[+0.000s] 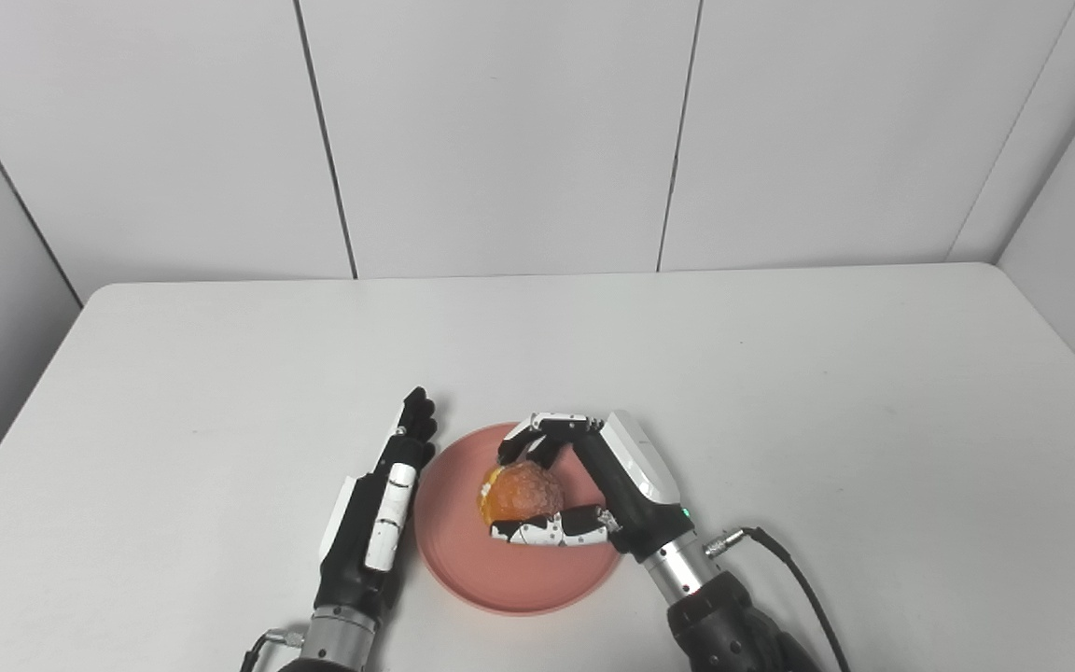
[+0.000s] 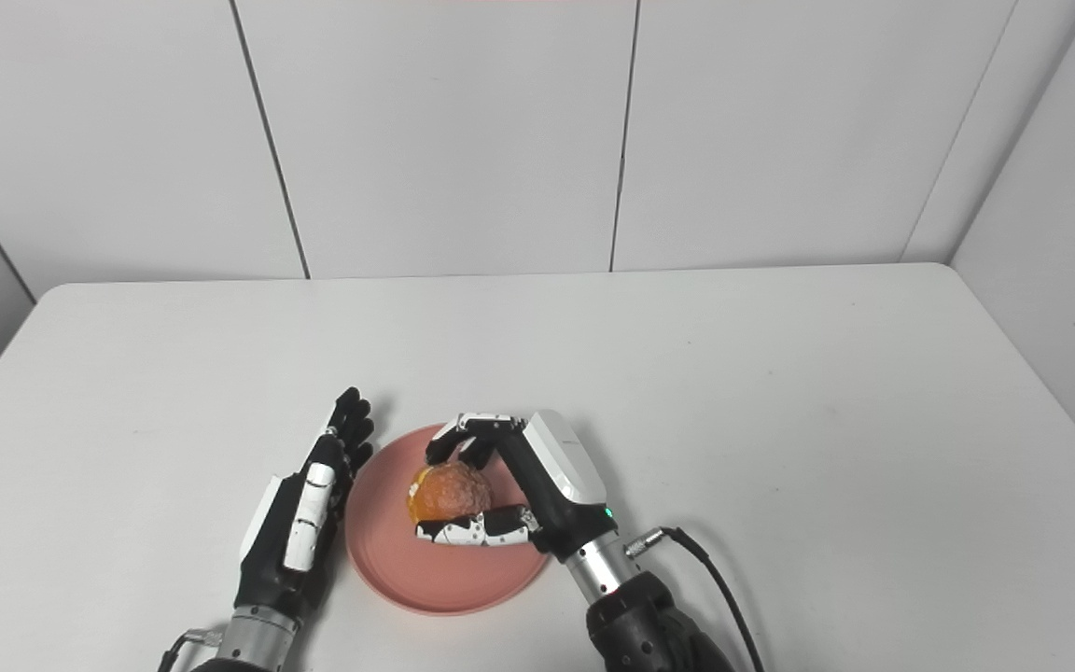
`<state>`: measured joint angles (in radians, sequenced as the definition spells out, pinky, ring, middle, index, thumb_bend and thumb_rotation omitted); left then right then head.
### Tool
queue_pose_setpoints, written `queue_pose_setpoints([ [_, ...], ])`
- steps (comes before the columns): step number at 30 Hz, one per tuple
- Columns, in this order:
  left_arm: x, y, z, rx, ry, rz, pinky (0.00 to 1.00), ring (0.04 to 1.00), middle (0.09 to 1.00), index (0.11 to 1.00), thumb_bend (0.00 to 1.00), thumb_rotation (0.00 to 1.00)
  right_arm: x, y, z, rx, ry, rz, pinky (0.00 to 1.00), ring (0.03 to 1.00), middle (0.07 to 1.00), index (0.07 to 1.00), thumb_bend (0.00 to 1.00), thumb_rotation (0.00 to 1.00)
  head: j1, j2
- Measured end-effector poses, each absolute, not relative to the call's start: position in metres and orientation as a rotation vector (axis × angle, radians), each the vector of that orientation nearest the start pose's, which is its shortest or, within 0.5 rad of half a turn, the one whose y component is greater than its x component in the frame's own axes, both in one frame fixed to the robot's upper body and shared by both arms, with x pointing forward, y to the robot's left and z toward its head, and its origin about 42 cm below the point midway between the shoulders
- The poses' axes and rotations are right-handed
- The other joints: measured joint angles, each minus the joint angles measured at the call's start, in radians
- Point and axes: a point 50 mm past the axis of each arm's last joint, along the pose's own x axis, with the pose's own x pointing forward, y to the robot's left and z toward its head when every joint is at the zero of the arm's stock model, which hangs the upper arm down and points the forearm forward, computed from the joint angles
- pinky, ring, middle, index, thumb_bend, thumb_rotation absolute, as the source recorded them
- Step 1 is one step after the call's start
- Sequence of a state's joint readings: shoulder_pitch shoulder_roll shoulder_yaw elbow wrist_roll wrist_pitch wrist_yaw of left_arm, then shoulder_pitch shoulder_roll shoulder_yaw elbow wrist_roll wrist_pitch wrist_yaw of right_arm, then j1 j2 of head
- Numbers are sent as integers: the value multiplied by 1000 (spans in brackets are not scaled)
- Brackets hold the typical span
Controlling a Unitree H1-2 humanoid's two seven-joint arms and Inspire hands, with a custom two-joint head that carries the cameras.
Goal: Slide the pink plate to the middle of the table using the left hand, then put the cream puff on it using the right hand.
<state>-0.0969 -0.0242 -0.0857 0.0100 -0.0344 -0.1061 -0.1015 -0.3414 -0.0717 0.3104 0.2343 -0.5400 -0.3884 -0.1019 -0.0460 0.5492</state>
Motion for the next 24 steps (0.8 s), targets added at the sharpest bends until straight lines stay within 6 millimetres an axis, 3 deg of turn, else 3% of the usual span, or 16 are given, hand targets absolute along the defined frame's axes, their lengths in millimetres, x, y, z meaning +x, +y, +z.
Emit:
queue_pose_setpoints([
  [1,311,165,128,-51,-191,-211,1000,995,1000,992,562,1000,364,-117,155,-613,-599,375,605,620,669,489,498,73,0,-2],
  [4,312,164,128,-53,-191,-206,1000,990,997,991,558,1000,365,-118,156,-668,-639,385,771,830,816,499,494,146,2,-5],
  [5,312,164,128,-52,-193,-205,1000,990,997,991,558,1000,365,-120,156,-683,-647,388,778,837,820,499,494,148,2,-5],
  [6,312,164,128,-49,-196,-204,1000,989,997,993,554,1000,365,-122,156,-696,-654,388,842,881,856,698,500,345,3,-5],
  [7,312,163,128,-43,-202,-205,999,989,997,994,553,1000,364,-124,157,-710,-662,388,864,896,868,766,502,414,3,-5],
  [9,312,162,129,-39,-214,-208,1000,995,1000,997,558,1000,363,-129,157,-745,-675,387,955,932,903,839,547,590,5,-5],
  [11,312,162,129,-39,-214,-208,1000,994,1000,998,561,1000,361,-133,157,-771,-682,387,989,946,921,862,583,685,8,-3],
  [16,313,162,130,-39,-215,-208,1000,992,998,997,558,1000,358,-139,155,-805,-675,410,1000,966,934,884,619,796,8,3],
  [24,313,162,130,-40,-216,-209,1000,992,997,997,557,1000,358,-141,152,-845,-639,488,1000,972,940,894,621,827,15,8],
])
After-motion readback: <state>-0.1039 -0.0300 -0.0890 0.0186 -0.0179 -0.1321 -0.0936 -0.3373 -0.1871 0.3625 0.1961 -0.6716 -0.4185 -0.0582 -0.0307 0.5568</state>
